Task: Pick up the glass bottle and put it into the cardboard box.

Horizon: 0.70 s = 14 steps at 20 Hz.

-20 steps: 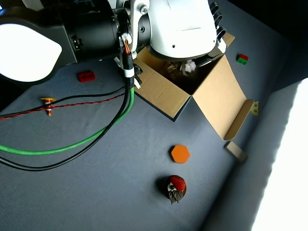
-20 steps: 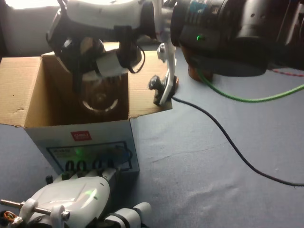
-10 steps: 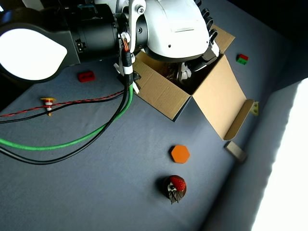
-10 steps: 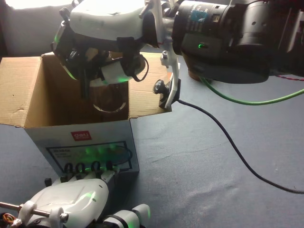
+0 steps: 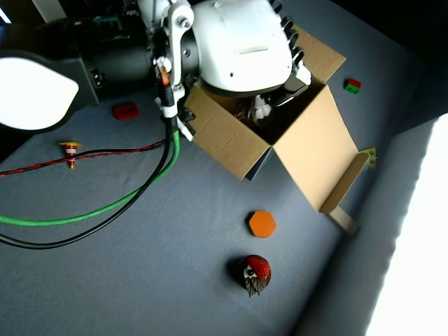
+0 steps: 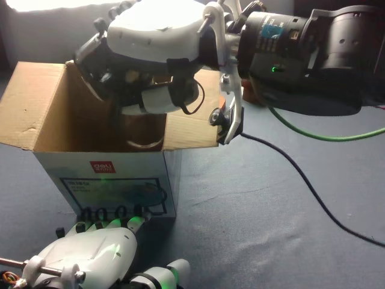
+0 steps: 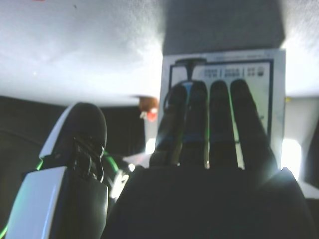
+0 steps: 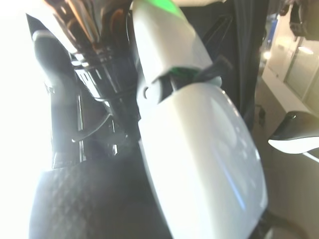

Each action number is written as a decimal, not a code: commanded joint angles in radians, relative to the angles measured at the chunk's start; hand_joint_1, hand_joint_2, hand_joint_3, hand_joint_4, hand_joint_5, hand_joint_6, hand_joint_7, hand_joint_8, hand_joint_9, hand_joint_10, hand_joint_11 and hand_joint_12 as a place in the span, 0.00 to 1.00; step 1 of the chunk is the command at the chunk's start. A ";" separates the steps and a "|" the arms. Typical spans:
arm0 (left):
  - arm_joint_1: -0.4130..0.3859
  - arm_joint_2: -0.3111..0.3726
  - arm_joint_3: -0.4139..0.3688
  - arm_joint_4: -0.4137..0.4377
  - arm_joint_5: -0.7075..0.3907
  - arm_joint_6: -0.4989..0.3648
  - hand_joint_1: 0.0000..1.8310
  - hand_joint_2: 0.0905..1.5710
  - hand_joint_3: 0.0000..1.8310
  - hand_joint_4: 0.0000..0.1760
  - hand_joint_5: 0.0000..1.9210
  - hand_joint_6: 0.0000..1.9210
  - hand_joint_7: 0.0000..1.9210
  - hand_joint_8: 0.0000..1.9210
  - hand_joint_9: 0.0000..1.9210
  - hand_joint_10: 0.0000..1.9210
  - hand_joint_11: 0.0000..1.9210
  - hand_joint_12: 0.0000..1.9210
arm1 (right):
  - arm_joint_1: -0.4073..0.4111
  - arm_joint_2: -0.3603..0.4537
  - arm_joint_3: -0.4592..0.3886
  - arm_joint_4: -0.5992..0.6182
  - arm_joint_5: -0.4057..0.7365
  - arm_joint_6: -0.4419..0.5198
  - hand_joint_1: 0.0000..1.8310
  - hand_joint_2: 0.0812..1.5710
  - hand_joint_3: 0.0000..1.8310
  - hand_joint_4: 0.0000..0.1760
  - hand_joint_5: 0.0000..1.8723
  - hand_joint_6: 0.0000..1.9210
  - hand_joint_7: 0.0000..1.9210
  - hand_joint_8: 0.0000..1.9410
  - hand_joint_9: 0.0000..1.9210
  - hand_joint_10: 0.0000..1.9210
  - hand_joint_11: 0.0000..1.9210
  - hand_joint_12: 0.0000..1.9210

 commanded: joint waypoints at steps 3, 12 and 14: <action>-0.002 -0.003 -0.003 0.071 -0.044 -0.012 0.03 0.81 0.00 0.00 0.05 0.00 0.06 0.00 0.04 0.00 0.00 0.11 | 0.016 0.004 -0.004 0.014 0.123 -0.003 0.52 0.68 0.00 0.00 0.20 0.22 0.28 0.08 0.17 0.30 0.00 0.75; -0.125 0.034 -0.085 -0.070 -0.076 0.085 0.03 0.81 0.00 0.00 0.05 0.00 0.06 0.00 0.04 0.00 0.00 0.11 | 0.100 0.222 -0.213 0.222 0.010 -0.047 0.48 0.64 0.00 0.00 0.17 0.04 0.21 0.00 0.14 0.10 0.00 0.48; -0.219 0.033 -0.132 -0.171 -0.144 0.132 0.03 0.81 0.00 0.00 0.05 0.00 0.06 0.00 0.04 0.00 0.00 0.11 | 0.114 0.343 -0.328 0.556 -0.008 -0.339 0.48 0.64 0.00 0.00 0.17 0.04 0.21 0.00 0.14 0.10 0.00 0.48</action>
